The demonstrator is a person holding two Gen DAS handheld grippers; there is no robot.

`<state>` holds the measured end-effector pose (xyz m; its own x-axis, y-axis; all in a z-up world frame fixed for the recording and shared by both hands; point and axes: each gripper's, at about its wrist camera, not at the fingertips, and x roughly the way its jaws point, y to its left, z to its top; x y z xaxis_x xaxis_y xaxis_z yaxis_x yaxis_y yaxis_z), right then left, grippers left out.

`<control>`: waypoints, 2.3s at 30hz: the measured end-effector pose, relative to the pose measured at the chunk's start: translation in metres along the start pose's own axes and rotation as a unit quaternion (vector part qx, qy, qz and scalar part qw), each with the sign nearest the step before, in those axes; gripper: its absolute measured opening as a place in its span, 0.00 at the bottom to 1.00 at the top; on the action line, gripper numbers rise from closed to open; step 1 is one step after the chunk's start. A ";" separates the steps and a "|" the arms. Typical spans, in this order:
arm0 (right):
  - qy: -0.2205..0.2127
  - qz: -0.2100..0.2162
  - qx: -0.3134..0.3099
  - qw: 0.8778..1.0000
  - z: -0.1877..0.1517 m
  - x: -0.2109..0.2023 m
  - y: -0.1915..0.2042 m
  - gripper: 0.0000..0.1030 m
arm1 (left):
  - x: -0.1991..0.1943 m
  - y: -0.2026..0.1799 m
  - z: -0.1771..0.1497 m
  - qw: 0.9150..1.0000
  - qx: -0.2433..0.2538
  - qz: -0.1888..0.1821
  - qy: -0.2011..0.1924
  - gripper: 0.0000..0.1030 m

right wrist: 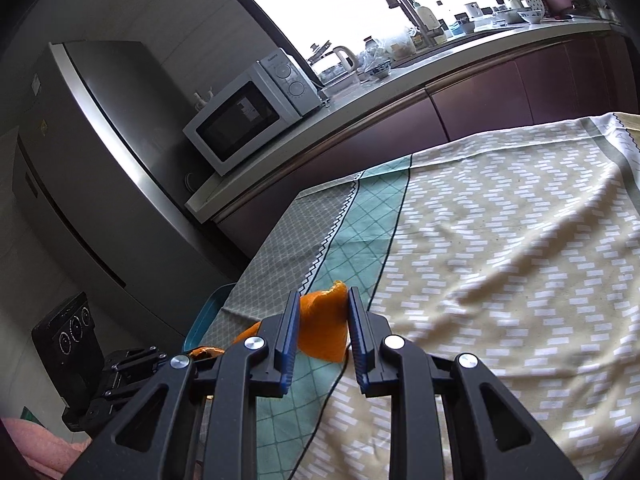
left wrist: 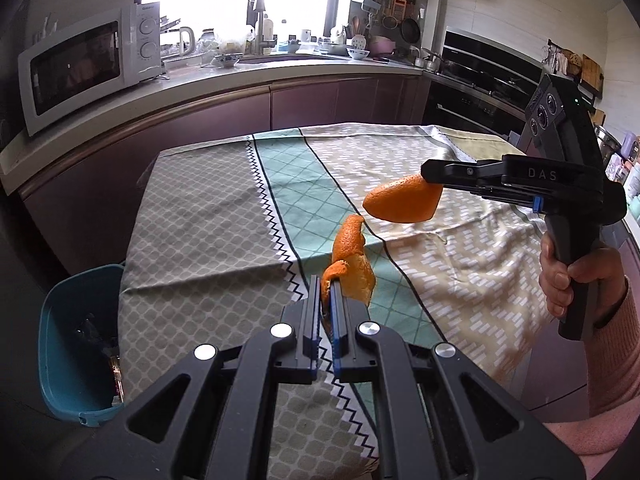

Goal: Collect trash
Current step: 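Lift both orange peels and carry them over the blue bin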

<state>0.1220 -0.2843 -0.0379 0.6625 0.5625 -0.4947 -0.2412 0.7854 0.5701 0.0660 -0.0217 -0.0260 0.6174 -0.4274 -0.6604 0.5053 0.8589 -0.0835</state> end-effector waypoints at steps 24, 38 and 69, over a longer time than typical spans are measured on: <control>0.052 0.070 -0.042 0.995 0.000 0.076 0.086 0.21 | -0.058 0.087 -0.022 0.994 -0.068 0.079 -0.035 0.05; 0.086 0.095 -0.072 0.989 0.003 0.126 0.133 0.20 | -0.072 0.132 -0.031 0.986 -0.104 0.124 -0.038 0.05; 0.123 0.104 -0.092 0.983 0.006 0.190 0.173 0.19 | -0.067 0.174 -0.034 0.975 -0.135 0.171 -0.032 0.05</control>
<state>0.2104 -0.0432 -0.0300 0.3998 0.7440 -0.5354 -0.4922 0.6670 0.5594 0.0922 0.1663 -0.0215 0.7632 -0.1119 -0.6364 0.0910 0.9937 -0.0656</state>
